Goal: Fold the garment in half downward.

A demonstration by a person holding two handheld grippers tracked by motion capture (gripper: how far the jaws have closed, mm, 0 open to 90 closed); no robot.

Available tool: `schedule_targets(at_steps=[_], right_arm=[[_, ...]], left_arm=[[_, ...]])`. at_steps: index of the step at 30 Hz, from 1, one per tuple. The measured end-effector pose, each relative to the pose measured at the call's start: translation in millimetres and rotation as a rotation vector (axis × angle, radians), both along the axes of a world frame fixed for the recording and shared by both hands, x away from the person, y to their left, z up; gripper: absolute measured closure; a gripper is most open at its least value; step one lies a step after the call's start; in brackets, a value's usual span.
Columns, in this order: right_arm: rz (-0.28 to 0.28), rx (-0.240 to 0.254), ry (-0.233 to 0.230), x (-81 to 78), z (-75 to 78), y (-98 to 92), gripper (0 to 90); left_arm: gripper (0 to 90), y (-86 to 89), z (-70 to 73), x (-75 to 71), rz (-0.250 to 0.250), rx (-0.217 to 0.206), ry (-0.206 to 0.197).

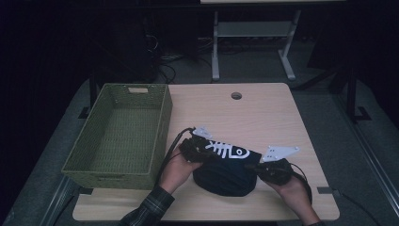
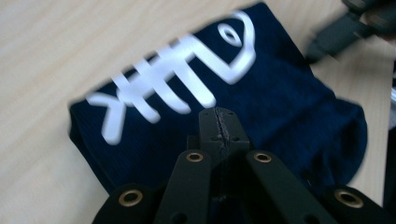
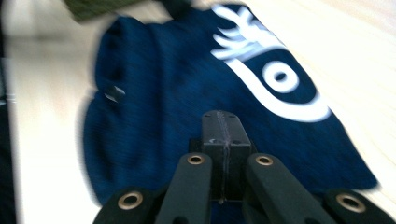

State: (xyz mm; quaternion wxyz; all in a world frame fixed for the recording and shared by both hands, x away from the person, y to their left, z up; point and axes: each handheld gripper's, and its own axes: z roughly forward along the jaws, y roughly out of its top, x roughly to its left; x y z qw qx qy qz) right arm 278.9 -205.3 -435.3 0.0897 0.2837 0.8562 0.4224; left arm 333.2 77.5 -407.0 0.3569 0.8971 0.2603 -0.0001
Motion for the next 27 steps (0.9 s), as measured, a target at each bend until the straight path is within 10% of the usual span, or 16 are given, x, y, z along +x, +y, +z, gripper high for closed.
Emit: schedule_targets(at_steps=[8, 16, 27], right_arm=[[-0.011, -0.074, 0.06, 9.3, -17.4, 4.4, 89.8], [-0.028, -0.054, 0.029, 5.7, -16.7, 1.1, 84.3], [-0.245, -0.035, -0.016, -12.9, -17.7, -46.3, 34.0]], left_arm=[[90.0, -6.8, -28.9, -2.9, -0.014, 0.141, 0.014], [86.8, 0.1, -18.4, -1.1, 0.007, 0.096, 0.013], [42.7, 15.2, -8.2, 8.9, 0.097, 0.062, 0.006]])
